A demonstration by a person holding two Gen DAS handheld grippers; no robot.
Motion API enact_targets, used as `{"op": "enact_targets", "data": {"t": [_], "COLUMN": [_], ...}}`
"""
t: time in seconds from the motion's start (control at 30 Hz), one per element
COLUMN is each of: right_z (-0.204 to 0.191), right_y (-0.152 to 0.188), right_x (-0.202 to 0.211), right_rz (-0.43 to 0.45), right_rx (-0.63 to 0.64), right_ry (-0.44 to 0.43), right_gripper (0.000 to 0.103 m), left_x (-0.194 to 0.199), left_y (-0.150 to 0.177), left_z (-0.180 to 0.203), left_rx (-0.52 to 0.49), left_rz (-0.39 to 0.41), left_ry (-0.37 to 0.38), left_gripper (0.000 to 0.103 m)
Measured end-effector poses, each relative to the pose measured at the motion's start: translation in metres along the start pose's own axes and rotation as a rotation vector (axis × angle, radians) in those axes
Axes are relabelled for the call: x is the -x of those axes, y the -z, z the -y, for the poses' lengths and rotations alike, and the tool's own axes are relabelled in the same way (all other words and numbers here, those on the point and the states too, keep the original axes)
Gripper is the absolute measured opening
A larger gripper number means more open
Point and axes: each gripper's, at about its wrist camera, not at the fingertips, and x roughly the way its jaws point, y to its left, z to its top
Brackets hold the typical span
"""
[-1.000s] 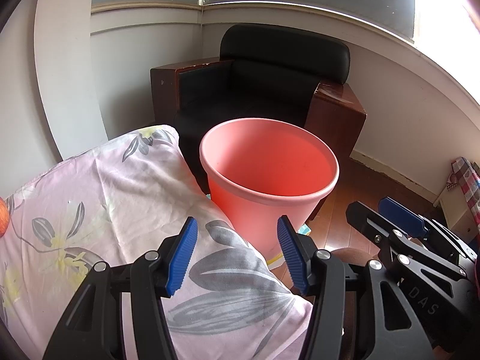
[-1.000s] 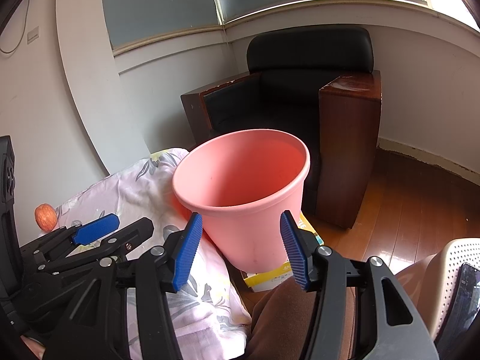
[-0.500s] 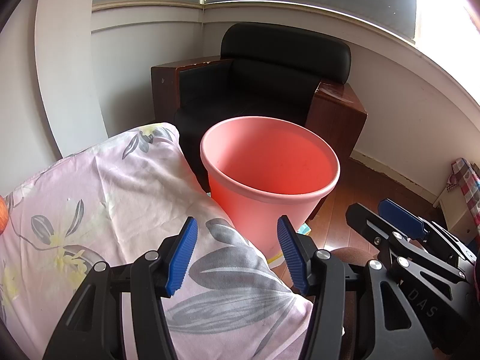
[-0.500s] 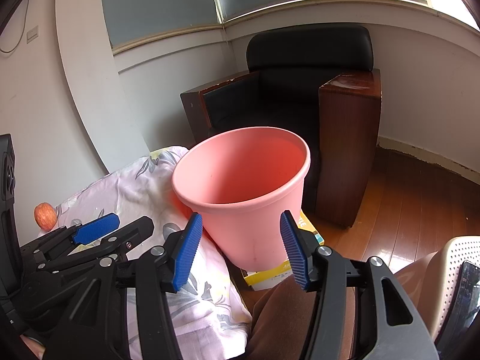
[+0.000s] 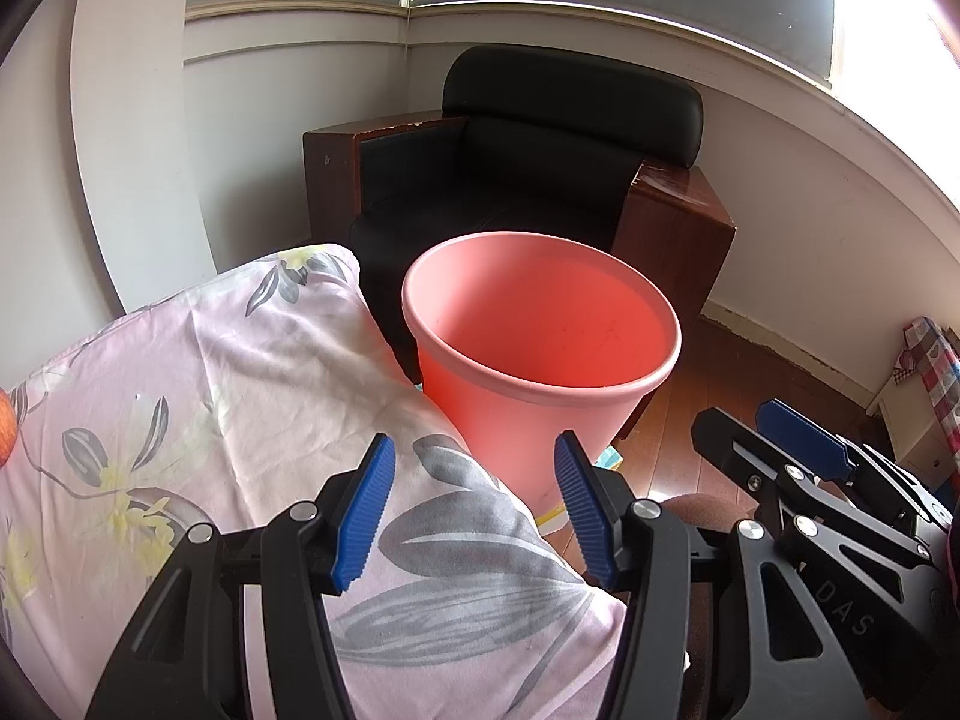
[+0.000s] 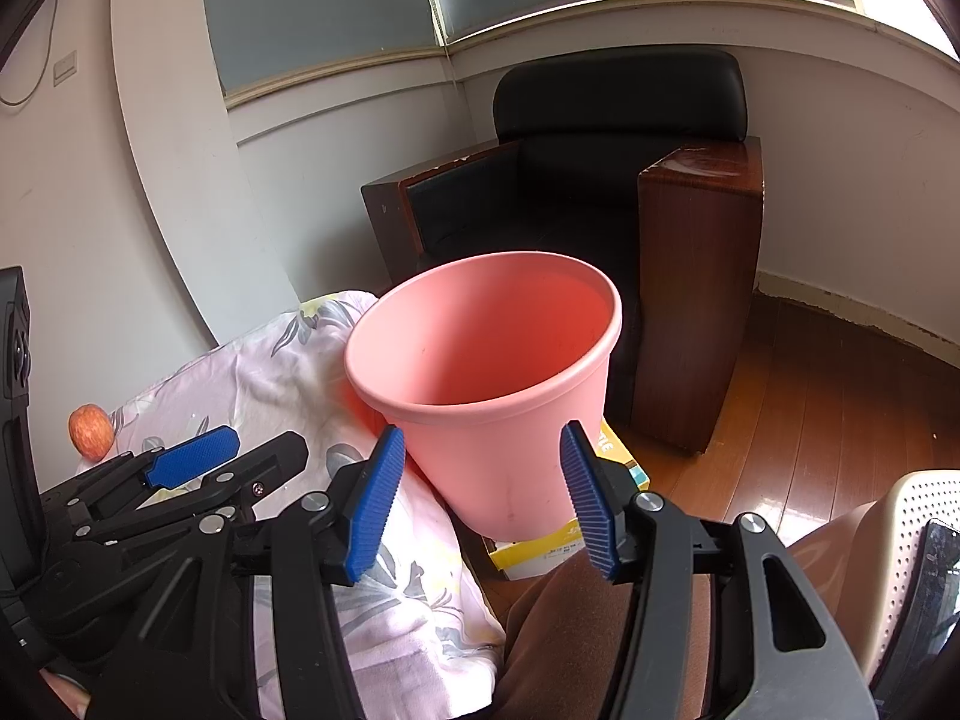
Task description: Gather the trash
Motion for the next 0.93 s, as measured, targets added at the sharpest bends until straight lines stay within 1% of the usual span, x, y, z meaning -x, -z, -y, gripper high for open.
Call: {"op": "enact_targets", "data": {"t": [0.63,0.93], "right_z": [0.0002,-0.0009], "right_y": [0.0027,0.0048], "right_x": [-0.0003,-0.0019], "right_rz": [-0.005,-0.012], "right_rx": [0.001,0.004], "right_ry": [-0.001,-0.005], "right_gripper": [0.055,0.055], "left_x": [-0.0025,-0.0042], "left_y": [0.0043,0.0028], "left_z": [0.0,-0.0016], "left_rx": [0.005,0.01], "left_rz": [0.001,-0.013], "left_ry": [-0.008,-0.01], "left_gripper": [0.055,0.055]}}
